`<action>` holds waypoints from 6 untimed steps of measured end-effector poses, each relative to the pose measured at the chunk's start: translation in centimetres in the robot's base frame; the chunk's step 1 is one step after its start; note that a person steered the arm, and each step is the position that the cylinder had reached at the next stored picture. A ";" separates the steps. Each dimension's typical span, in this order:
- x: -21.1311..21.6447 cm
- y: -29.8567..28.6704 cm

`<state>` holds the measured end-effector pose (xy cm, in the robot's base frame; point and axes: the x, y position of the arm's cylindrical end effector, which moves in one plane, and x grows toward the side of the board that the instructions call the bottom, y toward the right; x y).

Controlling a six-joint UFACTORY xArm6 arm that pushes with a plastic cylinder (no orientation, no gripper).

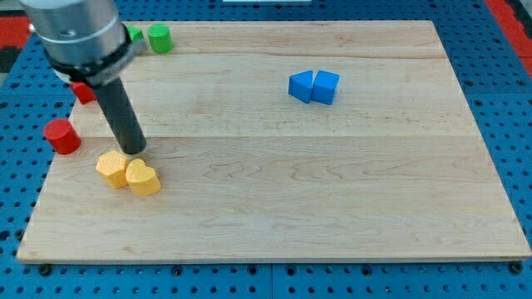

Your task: Push the yellow blocks away from the red circle

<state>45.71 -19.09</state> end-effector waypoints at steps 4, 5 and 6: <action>6.7 5.5; 7.8 -2.5; 7.1 -11.1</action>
